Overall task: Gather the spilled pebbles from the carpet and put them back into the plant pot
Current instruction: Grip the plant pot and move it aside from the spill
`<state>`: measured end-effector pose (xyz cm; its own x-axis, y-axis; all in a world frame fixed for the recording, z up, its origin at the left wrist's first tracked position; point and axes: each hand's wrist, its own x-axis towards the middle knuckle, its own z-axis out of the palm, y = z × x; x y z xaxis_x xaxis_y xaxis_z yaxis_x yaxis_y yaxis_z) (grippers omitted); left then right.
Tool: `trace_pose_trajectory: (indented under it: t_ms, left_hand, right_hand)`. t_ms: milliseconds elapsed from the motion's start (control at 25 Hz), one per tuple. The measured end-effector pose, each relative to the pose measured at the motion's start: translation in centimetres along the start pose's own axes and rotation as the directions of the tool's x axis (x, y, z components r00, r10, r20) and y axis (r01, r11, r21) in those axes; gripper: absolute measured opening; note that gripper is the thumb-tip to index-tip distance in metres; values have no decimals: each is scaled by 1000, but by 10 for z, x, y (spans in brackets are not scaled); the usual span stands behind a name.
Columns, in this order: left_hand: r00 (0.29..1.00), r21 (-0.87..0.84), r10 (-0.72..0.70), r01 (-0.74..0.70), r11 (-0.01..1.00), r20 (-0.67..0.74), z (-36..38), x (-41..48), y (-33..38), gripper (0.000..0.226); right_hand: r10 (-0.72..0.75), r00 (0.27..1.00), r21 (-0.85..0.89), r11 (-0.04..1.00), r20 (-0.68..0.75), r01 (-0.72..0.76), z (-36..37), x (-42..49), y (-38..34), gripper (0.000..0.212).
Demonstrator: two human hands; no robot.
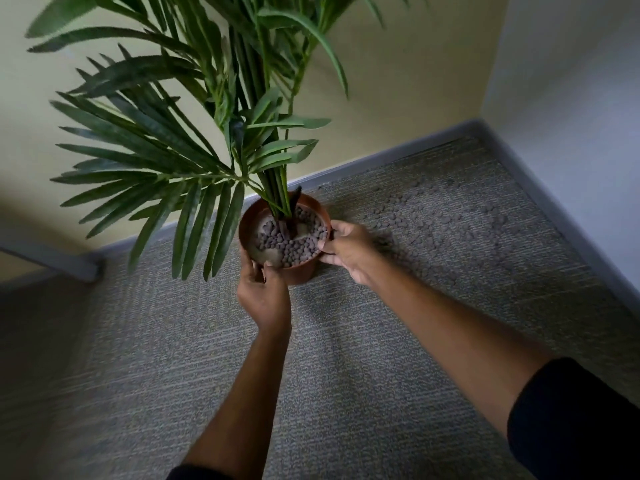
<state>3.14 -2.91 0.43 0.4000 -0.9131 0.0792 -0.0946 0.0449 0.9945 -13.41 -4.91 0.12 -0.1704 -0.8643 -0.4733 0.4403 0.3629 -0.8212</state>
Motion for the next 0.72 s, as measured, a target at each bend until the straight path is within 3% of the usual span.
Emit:
trace_pose_trajectory:
  t_ms: [280,720]
  left_hand:
    - [997,27,-22,24,999,-75,-9,-6,-11,61]
    - [989,120,-127,135,984,-74,-23,17,-18,58]
  right_hand:
    - [-4,999,-49,999,38,6,14,3,1,71]
    - [-13,999,-30,999,-40,12,35,-4,11,56]
